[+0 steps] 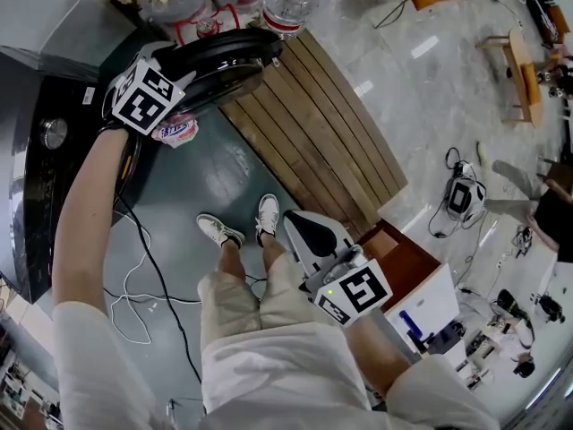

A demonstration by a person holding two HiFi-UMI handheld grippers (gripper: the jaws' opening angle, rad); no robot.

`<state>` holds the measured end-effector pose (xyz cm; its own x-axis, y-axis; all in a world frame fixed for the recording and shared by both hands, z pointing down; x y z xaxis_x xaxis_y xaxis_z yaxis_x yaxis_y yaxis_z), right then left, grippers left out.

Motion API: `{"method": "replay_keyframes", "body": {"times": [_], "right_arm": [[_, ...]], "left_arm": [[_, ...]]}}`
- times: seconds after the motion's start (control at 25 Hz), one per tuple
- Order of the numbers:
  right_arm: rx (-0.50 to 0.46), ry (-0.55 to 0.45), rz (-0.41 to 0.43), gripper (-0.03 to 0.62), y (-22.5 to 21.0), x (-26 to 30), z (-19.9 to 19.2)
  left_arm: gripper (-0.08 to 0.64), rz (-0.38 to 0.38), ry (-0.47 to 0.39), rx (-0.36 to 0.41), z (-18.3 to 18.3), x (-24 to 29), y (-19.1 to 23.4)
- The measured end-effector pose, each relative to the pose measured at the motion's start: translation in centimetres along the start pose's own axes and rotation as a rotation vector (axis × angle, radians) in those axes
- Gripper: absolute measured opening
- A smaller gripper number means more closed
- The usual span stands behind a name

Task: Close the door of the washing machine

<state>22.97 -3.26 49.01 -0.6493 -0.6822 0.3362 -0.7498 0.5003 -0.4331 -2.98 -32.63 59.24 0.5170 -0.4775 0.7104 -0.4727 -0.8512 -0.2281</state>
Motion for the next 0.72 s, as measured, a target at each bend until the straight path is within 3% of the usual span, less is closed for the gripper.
{"method": "replay_keyframes", "body": {"times": [0.36, 0.72], "right_arm": [[0.0, -0.003, 0.003, -0.002, -0.2, 0.1, 0.6], [0.003, -0.008, -0.002, -0.002, 0.0, -0.5, 0.3]], "left_arm": [[0.272, 0.049, -0.023, 0.021, 0.3, -0.4, -1.3], [0.273, 0.012, -0.01, 0.026, 0.2, -1.0, -2.1]]}}
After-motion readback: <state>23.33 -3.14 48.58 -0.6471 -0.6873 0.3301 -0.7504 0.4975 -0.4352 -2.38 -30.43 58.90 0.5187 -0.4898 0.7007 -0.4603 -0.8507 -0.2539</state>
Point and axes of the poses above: the fingertips, and each gripper's own axes: x forward along the fingers, y to its left, z out of its top, the point moved 10 cm from there along -x, backward along the fingers, and after that the axes turned 9 degrees about -y, right-handed, at the moved point
